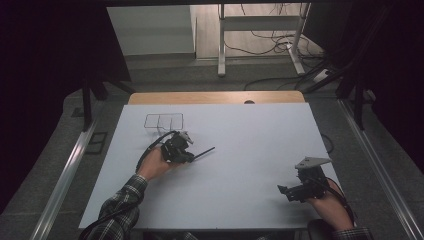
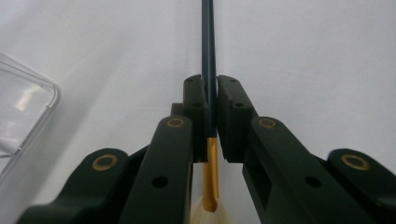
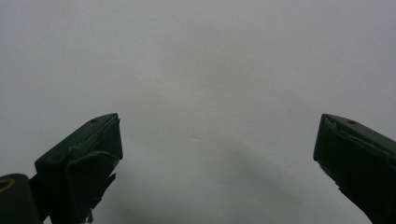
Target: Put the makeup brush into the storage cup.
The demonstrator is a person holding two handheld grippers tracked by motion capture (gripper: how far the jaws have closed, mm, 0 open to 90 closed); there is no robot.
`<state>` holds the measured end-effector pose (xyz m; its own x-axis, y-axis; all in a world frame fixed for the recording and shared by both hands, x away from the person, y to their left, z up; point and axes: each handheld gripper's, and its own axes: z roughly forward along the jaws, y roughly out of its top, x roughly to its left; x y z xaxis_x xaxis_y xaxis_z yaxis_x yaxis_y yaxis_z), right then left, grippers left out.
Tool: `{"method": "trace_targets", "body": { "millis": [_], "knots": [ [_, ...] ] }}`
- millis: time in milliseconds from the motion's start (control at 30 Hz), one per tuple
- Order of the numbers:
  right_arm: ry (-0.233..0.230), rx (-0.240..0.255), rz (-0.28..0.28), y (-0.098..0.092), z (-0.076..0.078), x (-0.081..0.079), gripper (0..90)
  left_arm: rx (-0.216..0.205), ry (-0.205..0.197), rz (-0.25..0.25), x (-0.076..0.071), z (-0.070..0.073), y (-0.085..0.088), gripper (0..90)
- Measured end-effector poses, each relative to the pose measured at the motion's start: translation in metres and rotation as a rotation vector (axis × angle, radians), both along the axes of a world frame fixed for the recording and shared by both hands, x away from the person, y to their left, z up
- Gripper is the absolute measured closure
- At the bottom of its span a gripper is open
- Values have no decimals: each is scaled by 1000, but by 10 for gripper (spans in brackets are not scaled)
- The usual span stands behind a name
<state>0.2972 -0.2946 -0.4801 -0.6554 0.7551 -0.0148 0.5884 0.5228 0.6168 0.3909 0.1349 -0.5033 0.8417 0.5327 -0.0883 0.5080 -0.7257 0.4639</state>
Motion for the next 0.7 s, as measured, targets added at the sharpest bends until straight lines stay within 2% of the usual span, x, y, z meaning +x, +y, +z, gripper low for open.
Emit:
{"method": "trace_targets", "body": {
  "millis": [200, 700],
  "knots": [
    [0, 5, -1, 0, 0, 0, 11, -17, -18, 2, -6, 6, 3, 832],
    [-3, 7, 2, 2, 1, -1, 9, -62, -27, 4, -22, 17, 7, 831]
  ]
}}
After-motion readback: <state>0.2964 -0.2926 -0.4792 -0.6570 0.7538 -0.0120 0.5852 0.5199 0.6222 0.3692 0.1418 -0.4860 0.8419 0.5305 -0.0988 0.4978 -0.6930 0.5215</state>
